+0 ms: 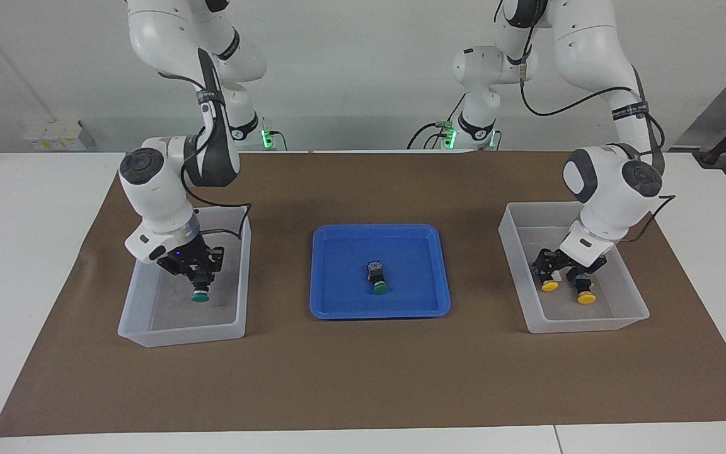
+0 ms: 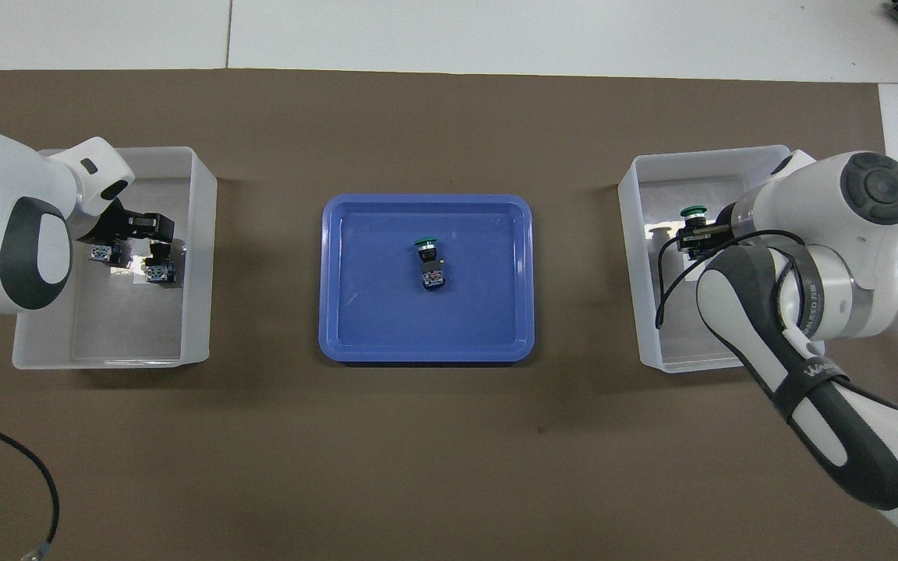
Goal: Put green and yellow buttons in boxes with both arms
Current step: 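Release the yellow button in the bin while the right gripper releases green, then move the right gripper back to the blue tray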
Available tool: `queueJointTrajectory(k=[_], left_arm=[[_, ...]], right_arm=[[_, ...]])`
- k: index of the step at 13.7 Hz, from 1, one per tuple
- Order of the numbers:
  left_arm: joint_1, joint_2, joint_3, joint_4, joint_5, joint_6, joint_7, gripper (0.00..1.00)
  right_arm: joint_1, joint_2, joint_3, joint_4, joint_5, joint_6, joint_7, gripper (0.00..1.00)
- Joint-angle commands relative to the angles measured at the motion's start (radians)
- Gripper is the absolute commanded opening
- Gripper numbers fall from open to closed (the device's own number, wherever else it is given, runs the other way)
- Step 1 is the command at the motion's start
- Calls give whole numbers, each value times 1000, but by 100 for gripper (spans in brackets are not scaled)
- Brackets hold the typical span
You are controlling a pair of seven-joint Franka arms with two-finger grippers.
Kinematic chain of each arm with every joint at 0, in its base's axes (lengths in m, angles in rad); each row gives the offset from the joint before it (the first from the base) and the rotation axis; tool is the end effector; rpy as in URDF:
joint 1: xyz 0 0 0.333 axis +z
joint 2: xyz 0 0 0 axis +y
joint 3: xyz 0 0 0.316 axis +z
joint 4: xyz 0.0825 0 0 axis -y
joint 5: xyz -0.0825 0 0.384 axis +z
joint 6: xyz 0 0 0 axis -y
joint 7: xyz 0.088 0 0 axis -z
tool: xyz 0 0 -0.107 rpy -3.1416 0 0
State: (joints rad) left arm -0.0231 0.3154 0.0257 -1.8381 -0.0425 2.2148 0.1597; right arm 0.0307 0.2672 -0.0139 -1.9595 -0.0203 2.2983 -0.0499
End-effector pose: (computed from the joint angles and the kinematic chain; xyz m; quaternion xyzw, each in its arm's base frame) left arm 0.6369 -0.0008 0.3641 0.9972 -0.0670 0.0317 0.0109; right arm 0.6130 0.0102 0.3468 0.9985 0.0401 0.0356 0.0102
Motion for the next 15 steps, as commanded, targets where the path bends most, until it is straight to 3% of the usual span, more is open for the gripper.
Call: queueJointTrajectory(k=[1,4,5,6,7,10,12,15], left_arm=[[-20,-6,11,106,-2,-114,11,70],[-35,22,11,302,1,-327,3,69],[-38,25,11,351,1,-393,3,69],[-44,22,13,391,1,-444,3,69],[-46,19,13,422,3,-496,3,69],[-50,11,5,516,26,-641,4,69],[-52,-15,3,519,26,-681,6,69],[-52,-83,-3,514,29,-727,11,69]], right_arm=[[-20,20,12,-16,11,39,-42,0],[-12,53,14,-18,34,73,-83,4],[-14,55,14,-16,36,81,-84,21],[-12,55,14,-13,37,79,-84,77],[-9,52,14,-10,37,73,-77,100],[-5,7,15,28,39,21,-59,100],[-3,-28,18,82,39,-52,-25,100],[-3,-40,99,195,39,-177,132,100]])
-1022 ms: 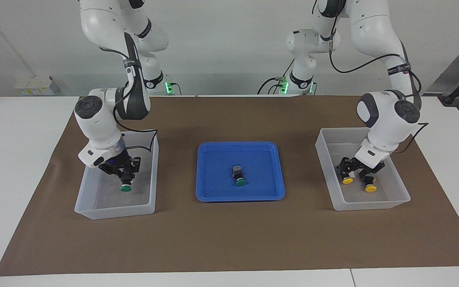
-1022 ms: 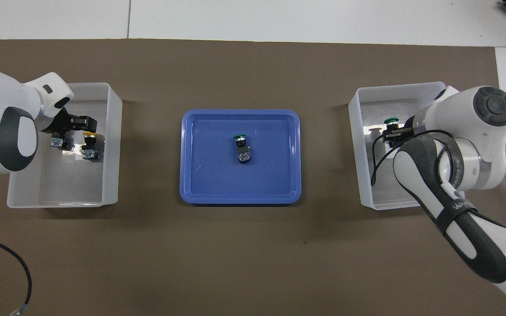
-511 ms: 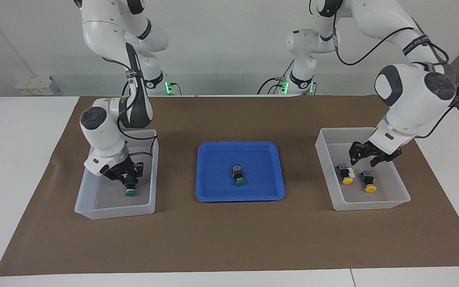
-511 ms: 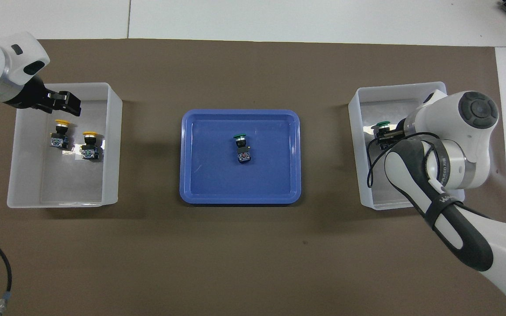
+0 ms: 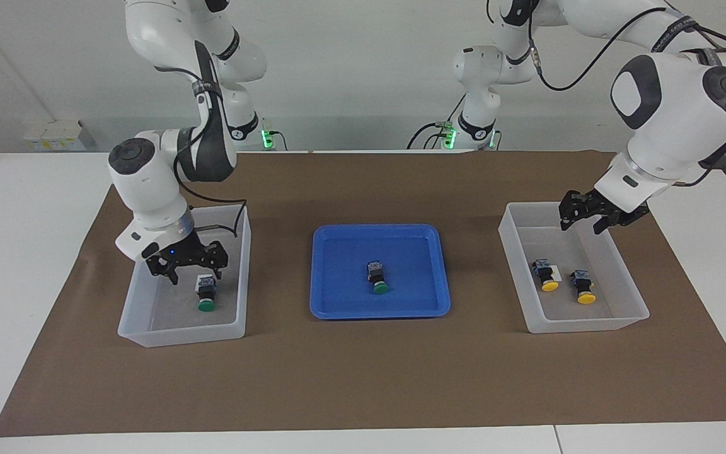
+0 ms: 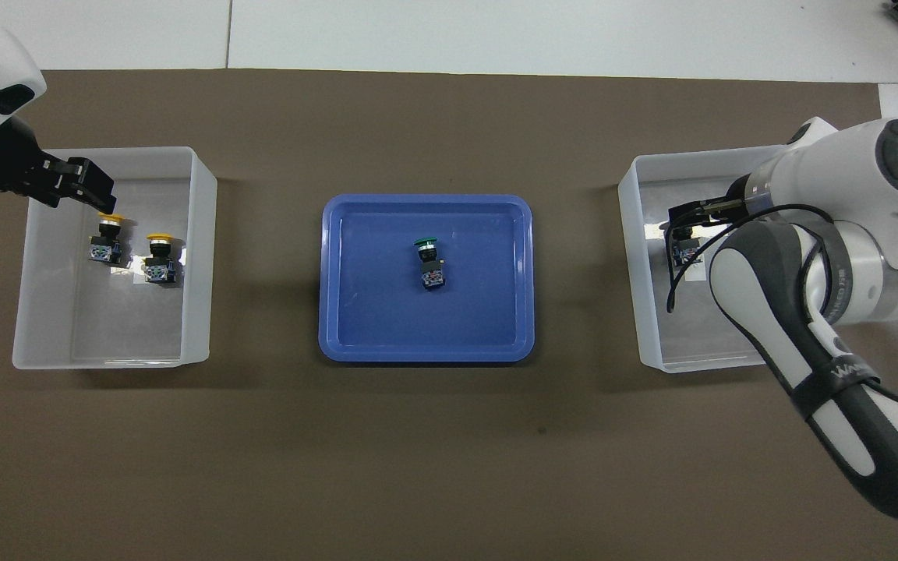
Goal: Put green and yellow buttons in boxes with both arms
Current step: 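Move the right gripper back to the blue tray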
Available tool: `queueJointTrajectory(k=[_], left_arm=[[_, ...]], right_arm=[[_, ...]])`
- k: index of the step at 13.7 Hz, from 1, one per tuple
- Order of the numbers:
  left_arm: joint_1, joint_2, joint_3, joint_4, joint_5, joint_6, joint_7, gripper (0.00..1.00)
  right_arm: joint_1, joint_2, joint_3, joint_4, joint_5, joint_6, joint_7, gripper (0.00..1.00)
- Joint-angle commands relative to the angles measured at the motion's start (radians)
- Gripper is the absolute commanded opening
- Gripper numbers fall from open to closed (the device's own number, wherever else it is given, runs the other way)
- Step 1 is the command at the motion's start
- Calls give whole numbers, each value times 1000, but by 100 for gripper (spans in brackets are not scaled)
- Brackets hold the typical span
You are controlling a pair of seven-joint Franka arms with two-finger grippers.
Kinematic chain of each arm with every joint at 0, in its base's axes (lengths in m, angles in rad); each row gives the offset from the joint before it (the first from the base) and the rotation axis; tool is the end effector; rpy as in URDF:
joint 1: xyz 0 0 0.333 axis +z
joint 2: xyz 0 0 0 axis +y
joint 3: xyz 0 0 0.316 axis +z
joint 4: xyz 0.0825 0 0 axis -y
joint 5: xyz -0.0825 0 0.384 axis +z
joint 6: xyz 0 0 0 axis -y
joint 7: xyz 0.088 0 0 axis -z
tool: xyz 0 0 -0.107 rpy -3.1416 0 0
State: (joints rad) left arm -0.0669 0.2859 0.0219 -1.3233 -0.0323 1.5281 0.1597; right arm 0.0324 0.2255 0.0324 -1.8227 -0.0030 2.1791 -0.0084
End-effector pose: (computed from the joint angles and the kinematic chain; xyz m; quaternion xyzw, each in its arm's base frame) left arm 0.6333 -0.0341 0.5669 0.9938 -0.1024 -0.0397 0.0154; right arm 0.6300 0.0396 0.4249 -0.9972 -0.0366 -0.0654 0.0041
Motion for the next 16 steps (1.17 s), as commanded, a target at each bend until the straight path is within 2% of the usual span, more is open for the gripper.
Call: queueJointTrajectory(k=[1,3,6,8,10,11,14,16], left_arm=[[-8,-94,-3,-16,18,-39,14,69],[-10,-137,-4,-69,17,-34,44,70],[-27,-151,-4,-106,17,-13,70,72],[-28,-192,-5,-196,17,64,70,72],[-28,-244,-5,-316,17,166,70,72],[-28,-264,-7,-365,17,217,70,72],[-33,-268,-11,-382,17,245,69,70],[-42,-263,-11,-384,15,245,69,68]], right_arm=[[-3,3,96,75,20,-62,153,100],[51,12,148,82,8,-29,302,100],[165,44,150,59,24,123,376,100],[217,81,150,34,24,245,436,100],[253,115,150,-15,24,436,474,100],[254,118,150,-20,24,441,476,100],[319,170,149,-18,17,478,519,100],[362,216,147,-18,0,560,553,100]])
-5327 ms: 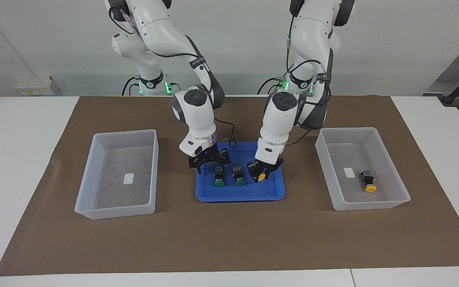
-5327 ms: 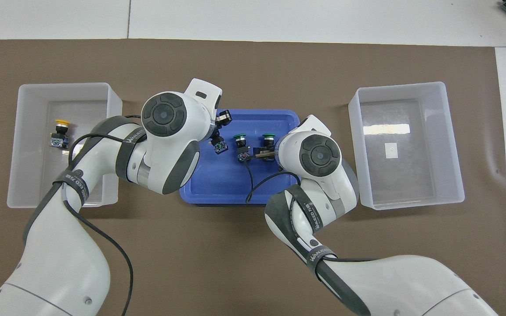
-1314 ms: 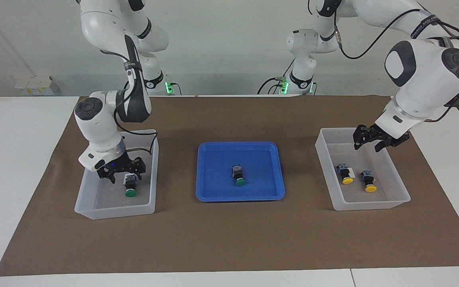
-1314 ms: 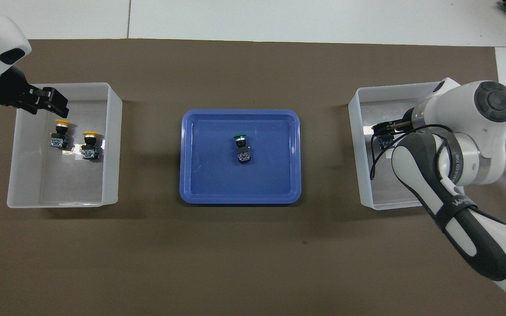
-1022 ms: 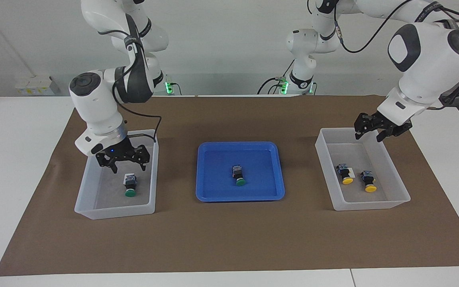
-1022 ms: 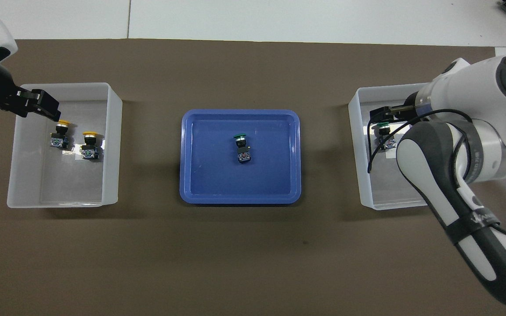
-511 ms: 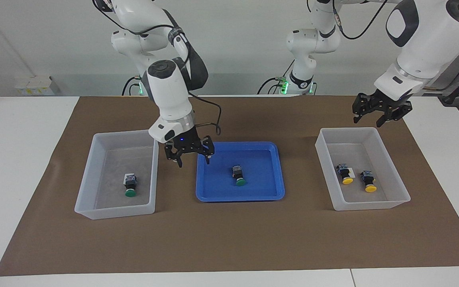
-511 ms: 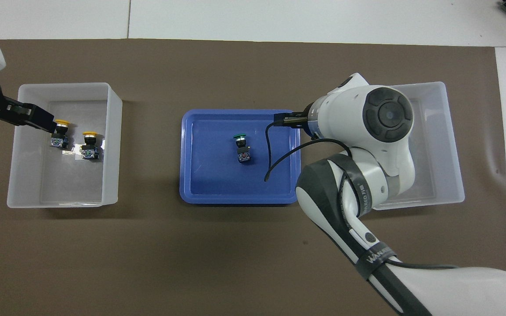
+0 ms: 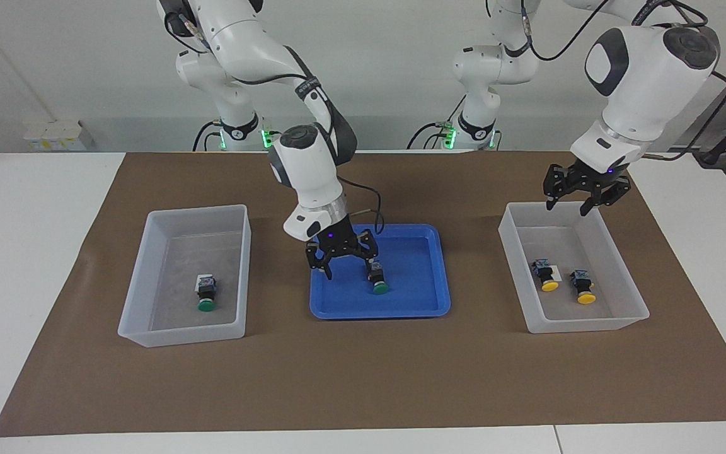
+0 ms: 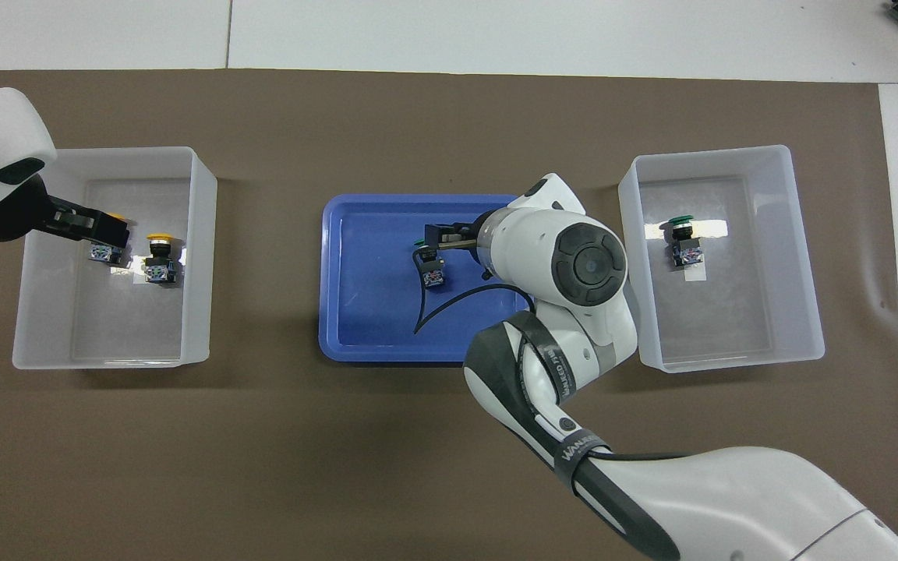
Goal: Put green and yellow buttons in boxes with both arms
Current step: 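Grasp the last green-capped button on the tray with the right gripper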
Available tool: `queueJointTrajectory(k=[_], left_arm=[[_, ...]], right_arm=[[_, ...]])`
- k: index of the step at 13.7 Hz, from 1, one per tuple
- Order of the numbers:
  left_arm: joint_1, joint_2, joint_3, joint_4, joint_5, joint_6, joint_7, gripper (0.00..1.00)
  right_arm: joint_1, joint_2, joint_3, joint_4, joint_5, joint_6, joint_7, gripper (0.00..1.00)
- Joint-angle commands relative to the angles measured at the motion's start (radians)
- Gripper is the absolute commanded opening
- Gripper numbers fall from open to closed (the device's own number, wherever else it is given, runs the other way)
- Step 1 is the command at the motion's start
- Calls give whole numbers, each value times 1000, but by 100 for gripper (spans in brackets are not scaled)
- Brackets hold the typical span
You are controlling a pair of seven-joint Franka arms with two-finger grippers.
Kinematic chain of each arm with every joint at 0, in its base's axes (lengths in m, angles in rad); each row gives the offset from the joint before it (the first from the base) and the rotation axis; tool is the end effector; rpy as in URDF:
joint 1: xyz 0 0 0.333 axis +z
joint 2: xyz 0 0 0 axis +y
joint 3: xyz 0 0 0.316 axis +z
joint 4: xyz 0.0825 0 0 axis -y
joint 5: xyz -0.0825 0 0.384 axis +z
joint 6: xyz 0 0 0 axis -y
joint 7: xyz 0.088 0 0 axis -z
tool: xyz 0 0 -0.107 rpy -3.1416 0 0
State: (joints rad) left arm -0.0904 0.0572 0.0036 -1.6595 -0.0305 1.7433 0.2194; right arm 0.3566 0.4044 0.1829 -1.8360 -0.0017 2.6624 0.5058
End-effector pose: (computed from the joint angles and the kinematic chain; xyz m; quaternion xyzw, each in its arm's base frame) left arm 0.5807 -0.0533 0.5650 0.9885 -0.1501 0.0143 0.0140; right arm 0.5863 0.3374 0.3599 -0.9766 -0.0024 -0.1677 0.1346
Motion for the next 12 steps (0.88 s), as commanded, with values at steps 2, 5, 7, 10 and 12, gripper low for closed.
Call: queueJointTrajectory(k=[2,5,7,10,12], left_arm=[[-5,-34,7,-43,14,12,14,68],[70,-34,19,-29,14,-13,70,68],[112,-28,19,4,15,-37,98,68],[124,-1,19,76,14,-100,98,68],[110,4,16,84,11,-102,87,64]], right_arm=[[60,57,-7,-5,-6,119,77,100],[87,71,-10,-35,-79,117,77,100],[74,74,-11,-40,-188,103,74,100],[64,89,-10,-48,-259,105,68,100],[62,93,-11,-54,-276,113,60,69]])
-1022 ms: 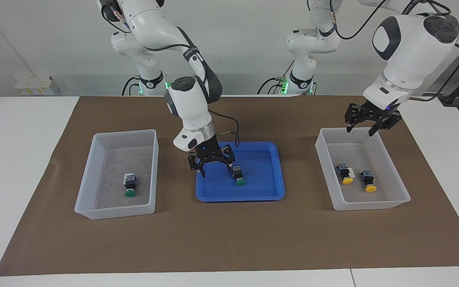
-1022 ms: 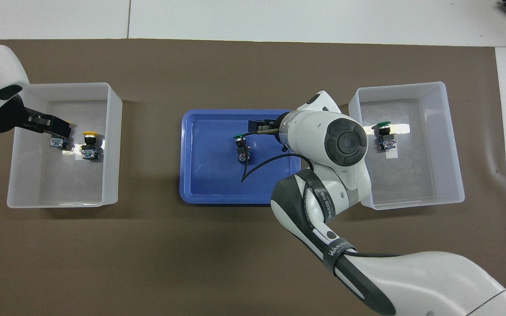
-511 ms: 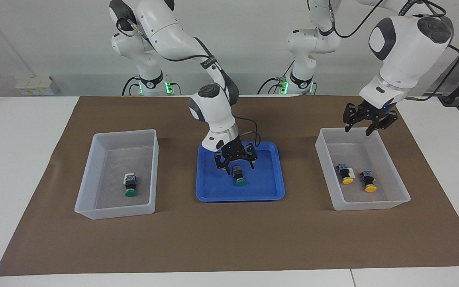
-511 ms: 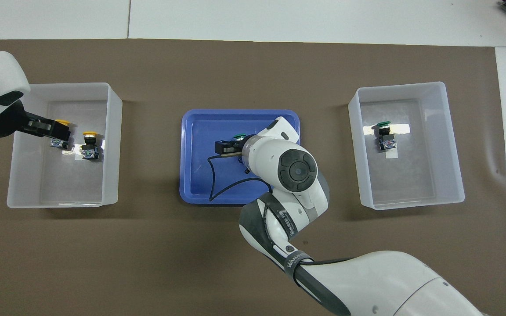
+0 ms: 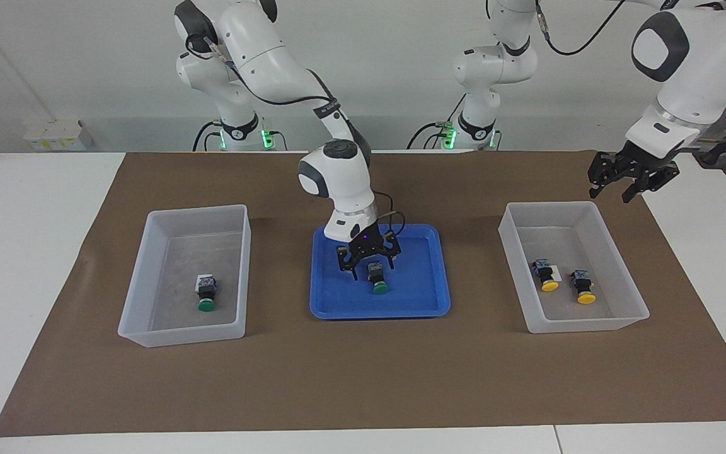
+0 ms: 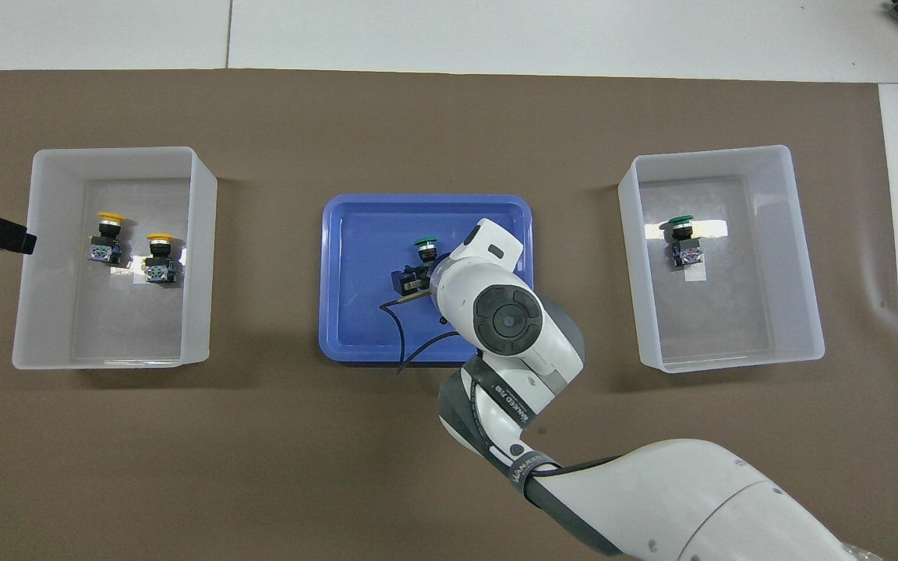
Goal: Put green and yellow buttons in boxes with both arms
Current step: 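Grasp the last green-capped button on the tray with the right gripper, then carry the green button to the clear bin with the right gripper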
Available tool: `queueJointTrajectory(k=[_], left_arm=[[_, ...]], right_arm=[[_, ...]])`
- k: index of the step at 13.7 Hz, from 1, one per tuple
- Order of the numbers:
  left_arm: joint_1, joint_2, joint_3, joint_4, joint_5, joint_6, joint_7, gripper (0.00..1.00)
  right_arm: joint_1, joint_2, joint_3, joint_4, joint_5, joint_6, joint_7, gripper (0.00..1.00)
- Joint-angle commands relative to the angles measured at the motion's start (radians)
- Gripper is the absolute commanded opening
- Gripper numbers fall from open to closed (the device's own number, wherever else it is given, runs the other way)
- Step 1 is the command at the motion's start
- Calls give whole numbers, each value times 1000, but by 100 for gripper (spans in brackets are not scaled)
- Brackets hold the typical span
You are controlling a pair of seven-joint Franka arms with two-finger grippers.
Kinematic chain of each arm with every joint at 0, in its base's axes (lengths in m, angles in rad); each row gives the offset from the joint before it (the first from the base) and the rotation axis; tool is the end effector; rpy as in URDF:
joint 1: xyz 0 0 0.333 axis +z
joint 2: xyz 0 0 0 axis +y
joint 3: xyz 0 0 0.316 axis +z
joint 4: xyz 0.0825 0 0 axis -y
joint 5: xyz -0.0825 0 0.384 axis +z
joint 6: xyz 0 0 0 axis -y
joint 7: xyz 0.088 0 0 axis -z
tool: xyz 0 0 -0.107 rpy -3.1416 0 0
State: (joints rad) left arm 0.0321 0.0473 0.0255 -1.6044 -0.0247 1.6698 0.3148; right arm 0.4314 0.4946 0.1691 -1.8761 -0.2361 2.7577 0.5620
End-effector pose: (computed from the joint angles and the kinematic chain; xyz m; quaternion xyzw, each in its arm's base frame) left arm 0.5759 0.0305 0.5906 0.9918 -0.1272 0.0111 0.0098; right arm 0.5536 0.3787 0.2923 -0.9749 -0.0997 -0.1801 0.0853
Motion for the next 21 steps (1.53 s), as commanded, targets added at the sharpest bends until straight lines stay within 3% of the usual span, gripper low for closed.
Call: queueJointTrajectory(k=[1,2,3,7,9,10,16,21], left_arm=[[-14,14,-10,29,2,-27,-31,61],[-23,16,-12,29,-1,-25,-64,62],[-34,16,-12,29,-3,-24,-81,63],[-49,16,-12,20,8,10,-135,74],[-51,16,-12,17,34,11,-154,95],[-61,16,-12,17,60,10,-160,100],[-106,14,-15,15,129,13,-273,100],[-94,2,-15,-14,129,31,-267,100]], right_arm=[[-16,4,4,-14,-51,17,2,41],[-17,4,4,-15,-52,16,2,17],[-17,2,4,-23,-52,16,2,0],[-40,-24,4,-14,-57,-28,-10,0],[-72,-86,7,-8,-57,-116,-30,0],[-97,-118,7,-9,-55,-151,-33,0],[-273,-303,10,-12,-43,-378,-177,0],[-442,-367,12,-41,-11,-444,-354,0]])
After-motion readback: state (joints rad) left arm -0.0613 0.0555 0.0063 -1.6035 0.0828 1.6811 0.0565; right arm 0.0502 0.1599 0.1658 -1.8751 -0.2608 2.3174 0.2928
